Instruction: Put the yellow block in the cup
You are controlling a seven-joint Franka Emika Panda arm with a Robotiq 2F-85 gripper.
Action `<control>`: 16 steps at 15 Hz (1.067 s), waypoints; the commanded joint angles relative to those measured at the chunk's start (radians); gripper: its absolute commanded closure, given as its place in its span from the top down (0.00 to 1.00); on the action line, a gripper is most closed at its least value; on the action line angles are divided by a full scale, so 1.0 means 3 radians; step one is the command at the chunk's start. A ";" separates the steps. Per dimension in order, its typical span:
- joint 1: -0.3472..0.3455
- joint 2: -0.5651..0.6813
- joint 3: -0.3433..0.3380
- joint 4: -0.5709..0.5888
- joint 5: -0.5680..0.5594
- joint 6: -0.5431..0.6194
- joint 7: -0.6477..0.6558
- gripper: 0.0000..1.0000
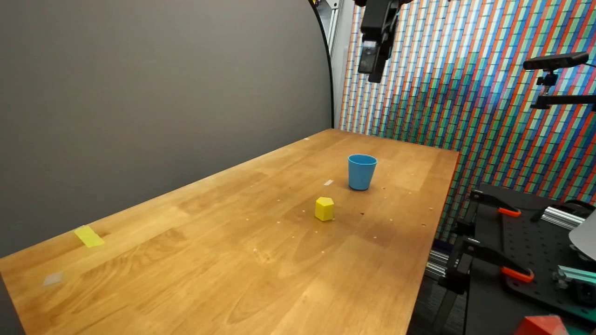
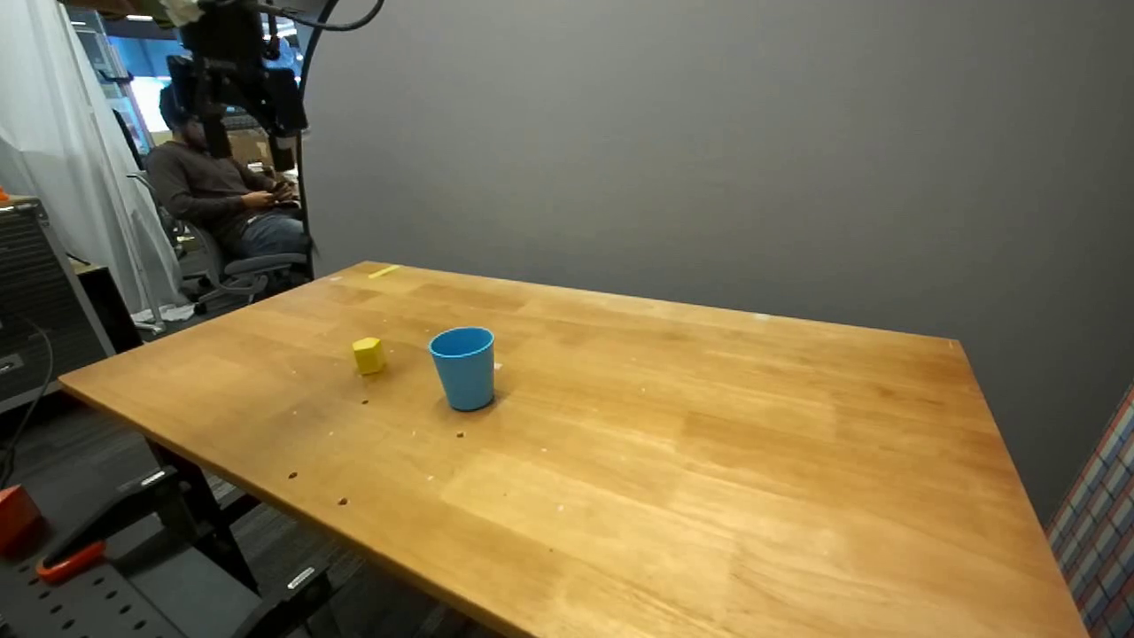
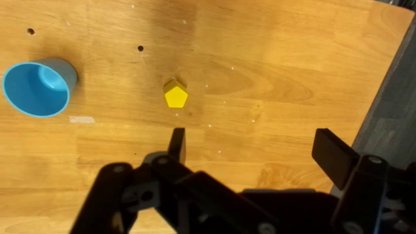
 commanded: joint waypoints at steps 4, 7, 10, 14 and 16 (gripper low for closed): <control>-0.0198 0.1491 0.0124 0.1162 -0.0455 -0.0351 0.0559 1.00; -0.0249 0.2112 0.0072 0.1477 -0.0242 -0.0281 0.0506 1.00; -0.0263 0.2515 0.0047 0.1638 -0.0188 -0.0192 0.0601 1.00; -0.0232 0.2816 0.0032 0.1704 -0.0143 -0.0052 0.0756 1.00; -0.0199 0.2862 0.0041 0.1669 -0.0098 -0.0001 0.0858 1.00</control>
